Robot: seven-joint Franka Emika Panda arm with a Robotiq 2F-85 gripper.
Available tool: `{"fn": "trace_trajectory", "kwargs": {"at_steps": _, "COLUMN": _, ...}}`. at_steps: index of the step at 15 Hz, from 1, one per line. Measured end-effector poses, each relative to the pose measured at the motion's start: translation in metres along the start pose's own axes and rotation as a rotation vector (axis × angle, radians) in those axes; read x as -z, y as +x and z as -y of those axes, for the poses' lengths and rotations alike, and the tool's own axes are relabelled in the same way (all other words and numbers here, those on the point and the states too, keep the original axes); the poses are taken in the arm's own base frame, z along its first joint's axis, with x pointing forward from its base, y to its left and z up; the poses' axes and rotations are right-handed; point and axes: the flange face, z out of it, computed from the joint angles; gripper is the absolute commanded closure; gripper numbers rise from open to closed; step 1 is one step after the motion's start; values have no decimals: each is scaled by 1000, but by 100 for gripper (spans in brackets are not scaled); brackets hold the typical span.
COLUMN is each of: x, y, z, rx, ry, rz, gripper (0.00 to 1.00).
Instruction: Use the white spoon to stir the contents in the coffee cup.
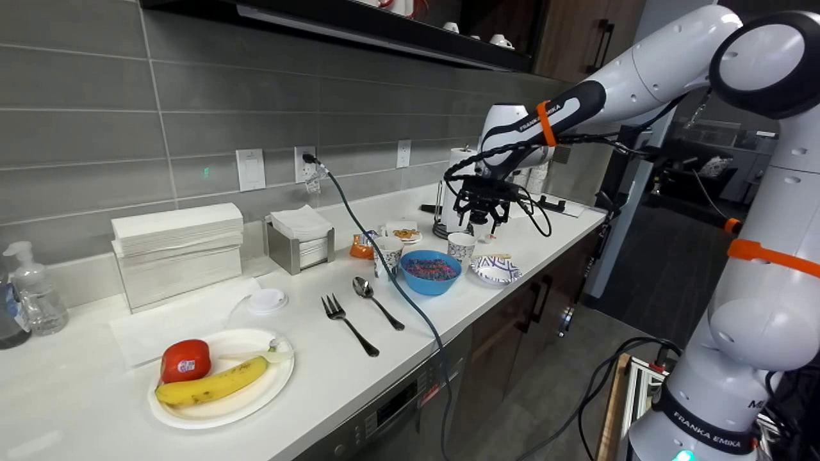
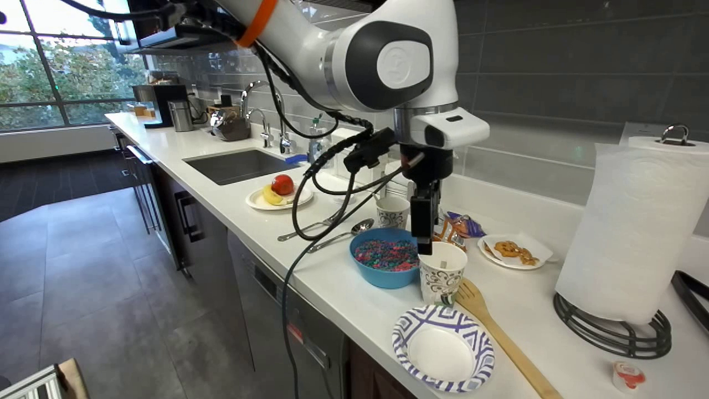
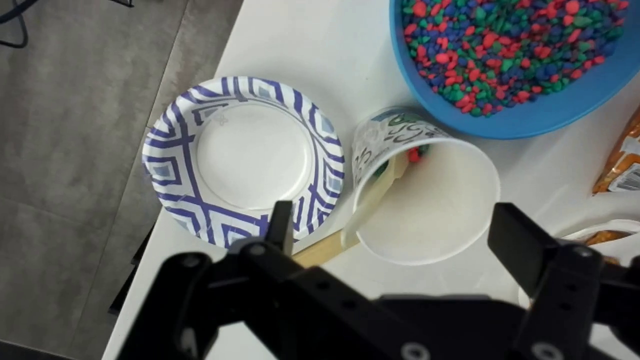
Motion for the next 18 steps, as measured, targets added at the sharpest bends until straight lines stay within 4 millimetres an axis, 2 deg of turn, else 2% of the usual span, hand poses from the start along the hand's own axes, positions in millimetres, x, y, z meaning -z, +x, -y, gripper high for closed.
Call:
{"fn": "trace_trajectory", "kwargs": {"at_steps": 4, "x": -16, "y": 26, "z": -11, "rx": 2, "ry": 15, "rz": 49, "gripper": 0}}
{"fn": "trace_trajectory", "kwargs": {"at_steps": 5, "x": -20, "y": 30, "z": -12, "rx": 2, "ry": 20, "rz": 59, "gripper": 3}}
{"fn": "trace_trajectory", "kwargs": {"at_steps": 12, "x": -33, "y": 40, "z": -10, "rx": -6, "ry": 50, "rz": 102, "gripper": 15}}
{"fn": "trace_trajectory", "kwargs": {"at_steps": 14, "x": -33, "y": 41, "z": -8, "rx": -5, "ry": 62, "rz": 109, "gripper": 26}}
{"fn": "trace_trajectory", "kwargs": {"at_steps": 15, "x": -33, "y": 41, "z": -7, "rx": -4, "ry": 69, "rz": 113, "gripper": 34}}
{"fn": "trace_trajectory", "kwargs": {"at_steps": 17, "x": -32, "y": 43, "z": -5, "rx": -3, "ry": 88, "rz": 122, "gripper": 33}}
{"fn": "trace_trajectory", "kwargs": {"at_steps": 18, "x": -31, "y": 43, "z": -5, "rx": -2, "ry": 99, "rz": 128, "gripper": 39}}
